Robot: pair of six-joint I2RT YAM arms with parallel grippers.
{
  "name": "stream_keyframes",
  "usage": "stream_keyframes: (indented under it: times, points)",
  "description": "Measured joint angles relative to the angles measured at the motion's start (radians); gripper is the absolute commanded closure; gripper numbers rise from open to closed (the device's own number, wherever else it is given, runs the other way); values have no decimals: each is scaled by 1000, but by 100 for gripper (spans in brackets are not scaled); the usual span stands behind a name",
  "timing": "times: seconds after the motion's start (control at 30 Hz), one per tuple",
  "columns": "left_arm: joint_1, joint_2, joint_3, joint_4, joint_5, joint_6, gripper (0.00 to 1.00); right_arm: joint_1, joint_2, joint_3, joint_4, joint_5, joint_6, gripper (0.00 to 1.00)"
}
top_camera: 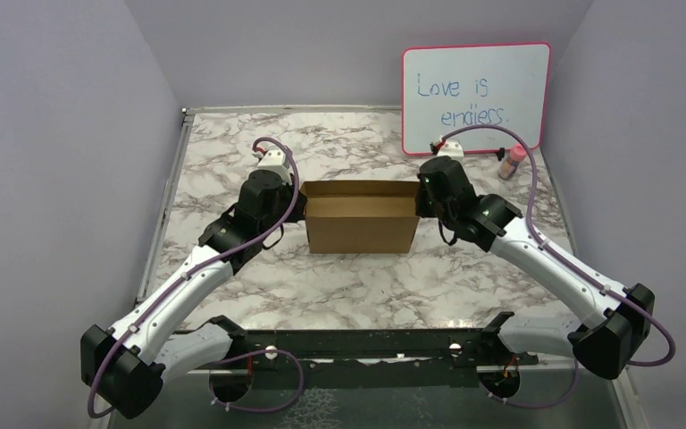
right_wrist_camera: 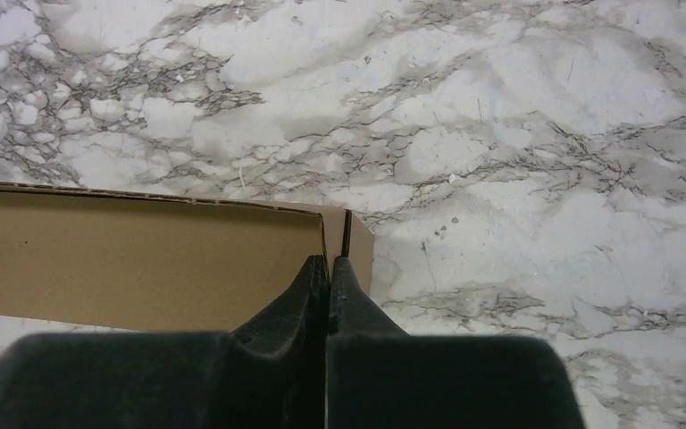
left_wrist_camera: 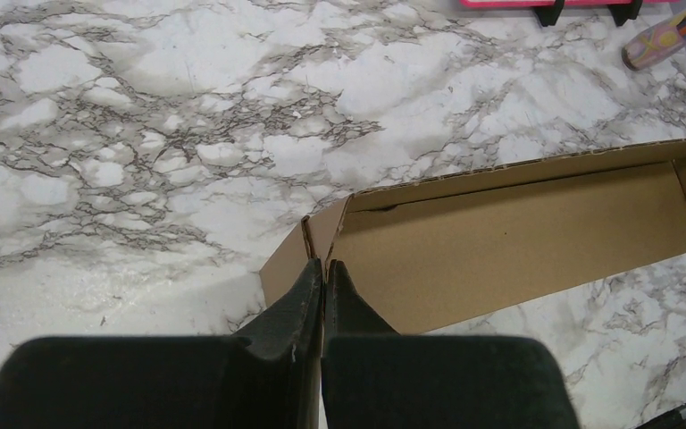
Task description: Fold the paper box
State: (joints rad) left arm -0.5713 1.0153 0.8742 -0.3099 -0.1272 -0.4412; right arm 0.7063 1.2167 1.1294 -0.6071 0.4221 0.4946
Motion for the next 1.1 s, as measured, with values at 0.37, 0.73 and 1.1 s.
stream_keyframes:
  times: [0.37, 0.73, 1.1]
  points:
    - [-60, 0, -5, 1, -96, -1, 100, 70, -34, -62, 50, 113, 3, 99]
    - [-132, 3, -7, -6, -214, -3, 100, 125, -46, -91, 67, 202, 6, 99]
    - [-172, 14, 1, -27, -293, 5, 100, 132, -49, -101, 79, 217, 6, 99]
